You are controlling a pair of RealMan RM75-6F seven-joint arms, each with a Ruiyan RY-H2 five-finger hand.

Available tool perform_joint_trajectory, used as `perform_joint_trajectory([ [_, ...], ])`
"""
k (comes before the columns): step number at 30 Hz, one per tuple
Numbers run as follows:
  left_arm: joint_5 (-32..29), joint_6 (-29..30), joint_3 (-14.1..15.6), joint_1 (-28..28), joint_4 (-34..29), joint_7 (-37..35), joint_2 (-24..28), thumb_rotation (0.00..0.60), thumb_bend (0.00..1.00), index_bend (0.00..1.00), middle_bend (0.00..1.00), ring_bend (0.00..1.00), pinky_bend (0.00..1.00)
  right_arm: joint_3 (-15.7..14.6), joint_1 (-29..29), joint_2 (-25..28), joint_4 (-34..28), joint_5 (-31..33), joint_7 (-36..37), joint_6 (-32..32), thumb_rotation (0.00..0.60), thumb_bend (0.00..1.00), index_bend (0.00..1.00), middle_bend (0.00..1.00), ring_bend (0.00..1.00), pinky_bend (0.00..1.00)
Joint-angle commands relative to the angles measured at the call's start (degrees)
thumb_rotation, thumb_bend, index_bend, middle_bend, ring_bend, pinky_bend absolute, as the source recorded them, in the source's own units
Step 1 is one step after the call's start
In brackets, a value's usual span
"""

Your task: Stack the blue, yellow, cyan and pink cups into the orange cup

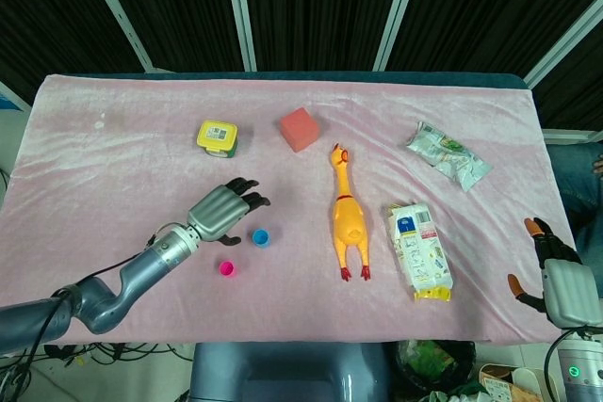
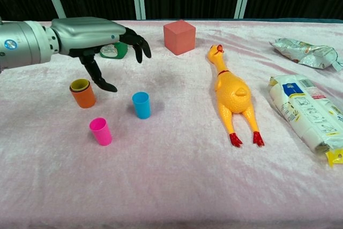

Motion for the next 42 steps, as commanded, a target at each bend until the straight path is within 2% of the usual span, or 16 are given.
perform_joint_trajectory([
  [1, -0.95, -1.39, -0.01, -1.01, 1.27, 0.74, -1.51, 0.600, 0.15, 0.21, 0.29, 0.08, 0.15, 0.01, 0.03, -0.03, -0.01, -0.03, -0.02, -0.02, 0.600, 0.26, 0.04, 0.05, 0.16, 0.21],
  [7, -1.28, -2.24, 0.12, -1.79, 2.99, 0.59, -3.45, 0.600, 0.15, 0.21, 0.32, 0.08, 0.15, 0.03, 0.04, -0.05, -0.02, 0.04, 0.03, -0.06, 0.600, 0.26, 0.04, 0.05, 0.16, 0.21],
  [15, -1.41, -3.07, 0.65, -2.46, 5.39, 0.22, -5.53, 0.600, 0.15, 0.26, 0.40, 0.09, 0.15, 0.02, 0.07, -0.01, 0.01, 0.01, 0.16, -0.14, 0.600, 0.26, 0.04, 0.05, 0.16, 0.21],
  [22, -1.44, -3.65, 1.15, -2.87, 6.68, 0.33, -6.54, 0.600, 0.15, 0.31, 0.43, 0.09, 0.15, 0.04, 0.08, -0.01, -0.03, 0.09, 0.24, -0.20, 0.600, 0.26, 0.04, 0.05, 0.16, 0.21],
  [30, -1.56, -4.10, 1.54, -3.20, 8.07, 0.30, -7.84, 0.600, 0.25, 0.39, 0.46, 0.10, 0.16, 0.05, 0.10, 0.06, -0.03, 0.19, 0.39, -0.32, 0.600, 0.26, 0.04, 0.05, 0.16, 0.21],
  [42, -1.16, -3.86, 1.87, -3.47, 9.45, 0.10, -9.25, 0.600, 0.28, 0.48, 0.52, 0.14, 0.19, -0.01, 0.12, 0.07, -0.05, 0.12, 0.41, -0.38, 0.600, 0.26, 0.04, 0.05, 0.16, 0.21],
])
